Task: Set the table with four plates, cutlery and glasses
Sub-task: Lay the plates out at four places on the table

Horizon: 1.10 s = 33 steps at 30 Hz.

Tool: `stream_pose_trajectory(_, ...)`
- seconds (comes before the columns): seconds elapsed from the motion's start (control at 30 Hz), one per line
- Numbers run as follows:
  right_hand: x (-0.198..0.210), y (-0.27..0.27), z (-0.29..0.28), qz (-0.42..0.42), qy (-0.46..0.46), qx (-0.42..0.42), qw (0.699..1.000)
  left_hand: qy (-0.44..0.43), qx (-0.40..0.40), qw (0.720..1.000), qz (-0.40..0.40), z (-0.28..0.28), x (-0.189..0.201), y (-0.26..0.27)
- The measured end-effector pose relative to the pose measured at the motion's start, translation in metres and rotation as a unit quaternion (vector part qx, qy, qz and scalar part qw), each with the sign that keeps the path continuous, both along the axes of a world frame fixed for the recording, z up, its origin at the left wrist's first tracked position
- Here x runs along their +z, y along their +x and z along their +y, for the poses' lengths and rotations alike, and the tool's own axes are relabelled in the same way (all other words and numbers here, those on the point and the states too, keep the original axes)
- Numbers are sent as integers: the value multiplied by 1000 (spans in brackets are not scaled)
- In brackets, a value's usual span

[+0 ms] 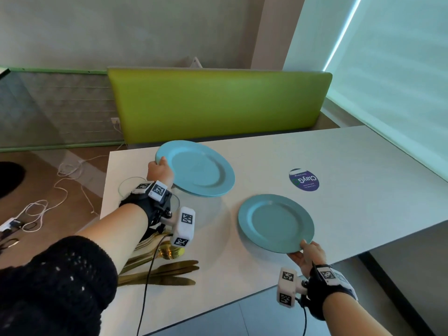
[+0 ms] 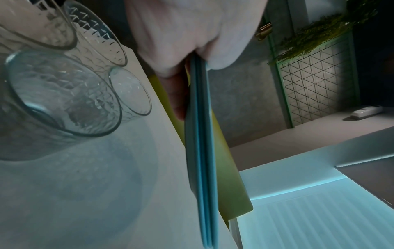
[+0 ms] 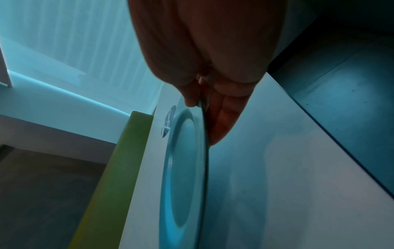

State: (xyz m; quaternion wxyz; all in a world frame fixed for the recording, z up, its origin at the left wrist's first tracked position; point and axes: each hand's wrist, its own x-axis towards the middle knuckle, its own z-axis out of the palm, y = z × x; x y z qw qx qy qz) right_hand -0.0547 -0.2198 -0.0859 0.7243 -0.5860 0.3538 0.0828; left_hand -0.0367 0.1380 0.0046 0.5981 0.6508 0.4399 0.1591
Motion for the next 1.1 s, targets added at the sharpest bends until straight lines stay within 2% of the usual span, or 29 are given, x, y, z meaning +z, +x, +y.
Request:
stream_pose_trajectory(0.2, -20, -11, 10, 26, 11, -27, 999, -2, -23, 1000, -1, 5, -8, -5)
stream_pose_trajectory(0.4, -27, -15, 10, 45, -30, -11, 998, -25, -37, 999, -10, 2, -12, -4)
stream_pose_trajectory(0.67, -29, -7, 5, 60, -179, 13, 982, -61, -72, 995, -33, -13, -9, -6)
stream_pose_trajectory(0.77, -14, -8, 4, 56, -241, 31, 968, -75, -94, 992, -43, -19, -11, -4)
stream_pose_trajectory(0.87, 12, 0, 13, 10, -292, 42, 956, -84, -124, 987, -55, -27, -17, 5)
stream_pose_trajectory(1.0, 50, 18, 36, -52, -190, 75, 978, -90, -189, 976, -57, -48, -6, 9)
stream_pose_trajectory(1.1, 81, 27, 50, -92, -139, 96, 981, -126, -240, 960, -65, -73, 11, 6)
